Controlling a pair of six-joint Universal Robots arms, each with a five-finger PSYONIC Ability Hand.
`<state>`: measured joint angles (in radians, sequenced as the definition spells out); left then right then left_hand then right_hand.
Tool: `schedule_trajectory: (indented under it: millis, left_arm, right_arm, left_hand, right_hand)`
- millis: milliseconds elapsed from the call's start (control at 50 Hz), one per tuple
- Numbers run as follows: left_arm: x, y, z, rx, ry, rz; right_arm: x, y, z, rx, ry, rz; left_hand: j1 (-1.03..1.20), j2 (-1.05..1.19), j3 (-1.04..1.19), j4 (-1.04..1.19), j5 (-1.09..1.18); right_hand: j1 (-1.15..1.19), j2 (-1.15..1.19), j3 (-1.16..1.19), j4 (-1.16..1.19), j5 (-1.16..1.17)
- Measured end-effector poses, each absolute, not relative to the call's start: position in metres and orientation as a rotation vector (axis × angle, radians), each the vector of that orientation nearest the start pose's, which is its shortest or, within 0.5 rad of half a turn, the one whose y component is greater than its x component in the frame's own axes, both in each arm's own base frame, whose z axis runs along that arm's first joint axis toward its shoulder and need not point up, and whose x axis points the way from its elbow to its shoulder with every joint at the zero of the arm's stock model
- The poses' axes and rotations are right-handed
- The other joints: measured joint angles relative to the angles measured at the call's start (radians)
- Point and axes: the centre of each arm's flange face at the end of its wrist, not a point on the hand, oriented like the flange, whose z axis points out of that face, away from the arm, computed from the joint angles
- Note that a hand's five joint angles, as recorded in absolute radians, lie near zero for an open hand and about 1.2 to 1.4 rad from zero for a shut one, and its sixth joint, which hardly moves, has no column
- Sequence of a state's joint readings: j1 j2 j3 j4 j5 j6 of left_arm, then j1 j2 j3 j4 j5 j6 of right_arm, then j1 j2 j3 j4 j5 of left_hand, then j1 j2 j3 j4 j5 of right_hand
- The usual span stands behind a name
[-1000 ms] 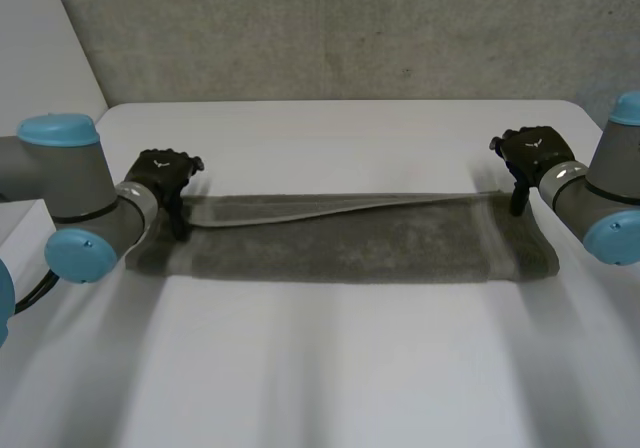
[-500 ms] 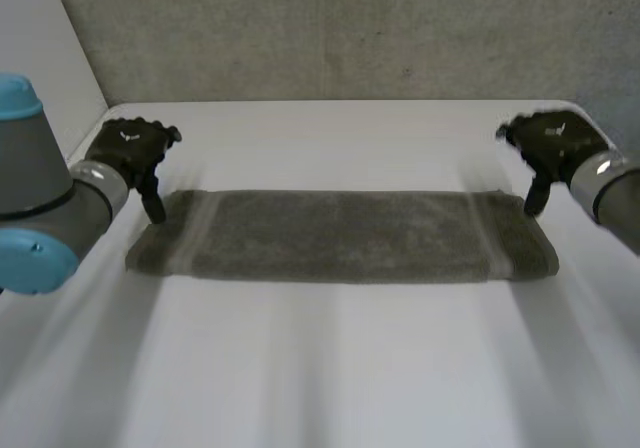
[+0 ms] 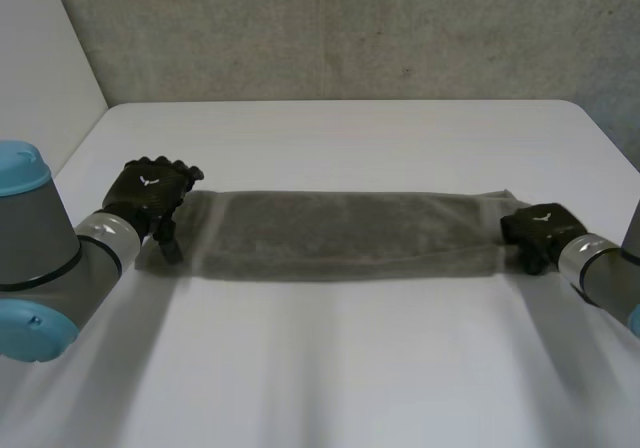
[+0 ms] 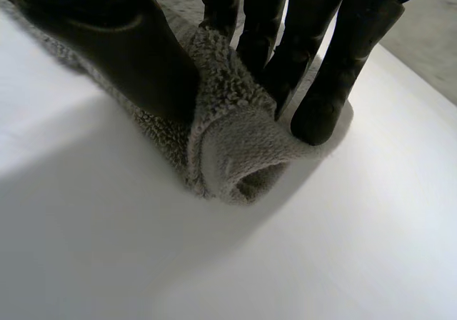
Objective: Fold the towel.
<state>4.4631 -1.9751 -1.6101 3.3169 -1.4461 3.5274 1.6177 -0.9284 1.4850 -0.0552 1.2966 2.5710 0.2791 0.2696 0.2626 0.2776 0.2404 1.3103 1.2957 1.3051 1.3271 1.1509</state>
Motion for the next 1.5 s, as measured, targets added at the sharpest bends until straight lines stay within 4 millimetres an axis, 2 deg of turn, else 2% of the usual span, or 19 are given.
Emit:
schedule_trajectory:
  millis: [140, 220, 300, 380, 420, 500, 580, 620, 700, 760, 820, 880, 920, 1020, 1100, 1180, 1280, 1400, 1500]
  left_arm:
    - [-0.225, -0.309, 0.179, 0.89, 2.342, -1.918]
    - [-0.223, -0.309, 0.182, 0.883, 2.335, -1.925]
    - [-0.222, -0.31, 0.185, 0.876, 2.327, -1.933]
    - [-0.222, -0.31, 0.187, 0.871, 2.321, -1.939]
    - [-0.222, -0.31, 0.187, 0.871, 2.319, -1.941]
    - [-0.223, -0.309, 0.187, 0.875, 2.319, -1.941]
    - [-0.224, -0.307, 0.186, 0.881, 2.323, -1.941]
    - [-0.224, -0.307, 0.186, 0.883, 2.326, -1.938]
    - [-0.224, -0.305, 0.184, 0.887, 2.332, -1.932]
    - [-0.225, -0.304, 0.183, 0.889, 2.335, -1.929]
    - [-0.225, -0.304, 0.183, 0.891, 2.337, -1.928]
    - [-0.226, -0.304, 0.183, 0.894, 2.336, -1.929]
    - [-0.227, -0.303, 0.184, 0.898, 2.333, -1.935]
    - [-0.233, -0.301, 0.186, 0.919, 2.321, -1.955]
    - [-0.243, -0.296, 0.19, 0.957, 2.308, -1.982]
    - [-0.255, -0.289, 0.194, 1.005, 2.293, -2.013]
    - [-0.269, -0.279, 0.2, 1.06, 2.27, -2.056]
    - [-0.282, -0.271, 0.204, 1.109, 2.25, -2.093]
    - [-0.29, -0.267, 0.203, 1.138, 2.24, -2.114]
  right_arm:
    - [0.137, -0.377, 0.147, -0.933, 2.623, -1.848]
    - [0.113, -0.392, 0.184, -0.92, 2.634, -2.064]
    - [0.12, -0.397, 0.214, -0.972, 2.548, -2.216]
    - [0.173, -0.387, 0.24, -1.102, 2.322, -2.315]
    - [0.214, -0.372, 0.25, -1.182, 2.17, -2.328]
    - [0.278, -0.34, 0.25, -1.305, 1.954, -2.281]
    - [0.35, -0.289, 0.228, -1.458, 1.743, -2.142]
    - [0.372, -0.271, 0.213, -1.514, 1.692, -2.079]
    - [0.402, -0.241, 0.176, -1.633, 1.635, -1.955]
    - [0.41, -0.23, 0.155, -1.697, 1.625, -1.899]
    - [0.412, -0.227, 0.144, -1.725, 1.628, -1.871]
    - [0.411, -0.227, 0.142, -1.715, 1.642, -1.863]
    - [0.408, -0.229, 0.151, -1.674, 1.651, -1.876]
    - [0.394, -0.234, 0.187, -1.503, 1.686, -1.913]
    - [0.362, -0.247, 0.218, -1.299, 1.771, -1.928]
    - [0.331, -0.256, 0.224, -1.191, 1.871, -1.912]
    - [0.296, -0.262, 0.203, -1.185, 2.019, -1.832]
    - [0.266, -0.265, 0.159, -1.267, 2.169, -1.696]
    - [0.256, -0.271, 0.123, -1.304, 2.249, -1.6]
  left_hand:
    - [0.0, 0.0, 0.0, 0.0, 0.0]
    - [0.0, 0.0, 0.0, 0.0, 0.0]
    - [0.0, 0.0, 0.0, 0.0, -0.001]
    - [0.0, 0.0, 0.0, 0.0, -0.004]
    - [0.0, 0.0, 0.0, 0.0, -0.004]
    - [0.0, 0.0, -0.001, 0.0, -0.005]
    - [-0.002, -0.005, -0.005, 0.0, -0.007]
    - [-0.002, -0.005, -0.005, 0.0, -0.008]
    - [-0.002, -0.005, -0.005, 0.0, -0.008]
    - [-0.002, -0.005, -0.005, 0.0, -0.008]
    - [-0.002, -0.005, -0.005, 0.0, -0.008]
    - [-0.002, -0.005, -0.005, 0.0, -0.008]
    - [-0.002, -0.005, -0.005, 0.0, -0.008]
    - [-0.002, -0.005, -0.005, 0.0, -0.008]
    - [-0.002, -0.005, -0.005, 0.0, -0.008]
    - [-0.002, -0.005, -0.005, 0.0, -0.008]
    - [-0.002, -0.005, -0.005, 0.0, -0.007]
    - [-0.002, -0.005, -0.005, 0.0, -0.007]
    - [-0.002, -0.005, -0.005, 0.0, -0.006]
  right_hand:
    - [0.002, 0.0, 0.001, 0.003, 0.001]
    - [0.004, 0.0, 0.001, 0.003, 0.001]
    - [0.005, 0.0, 0.005, 0.003, 0.001]
    - [0.006, 0.004, 0.009, 0.003, 0.001]
    - [0.006, 0.004, 0.021, 0.003, 0.001]
    - [0.006, 0.005, 0.026, 0.003, 0.001]
    - [0.007, 0.005, 0.028, 0.003, 0.001]
    - [0.007, 0.005, 0.028, 0.003, 0.001]
    - [0.007, 0.005, 0.028, 0.003, 0.001]
    - [-0.101, -0.097, -0.078, -0.09, -0.095]
    - [-0.449, -0.443, -0.408, -0.436, -0.446]
    - [-0.944, -0.945, -0.93, -0.946, -0.98]
    - [-1.042, -1.037, -1.042, -1.064, -1.092]
    - [-1.083, -1.054, -1.063, -1.078, -1.098]
    - [-1.083, -1.054, -1.063, -1.079, -1.098]
    - [-1.084, -1.054, -1.063, -1.079, -1.098]
    - [-1.084, -1.054, -1.063, -1.079, -1.098]
    - [-0.998, -0.99, -0.998, -1.017, -1.01]
    - [-0.526, -0.504, -0.521, -0.541, -0.548]
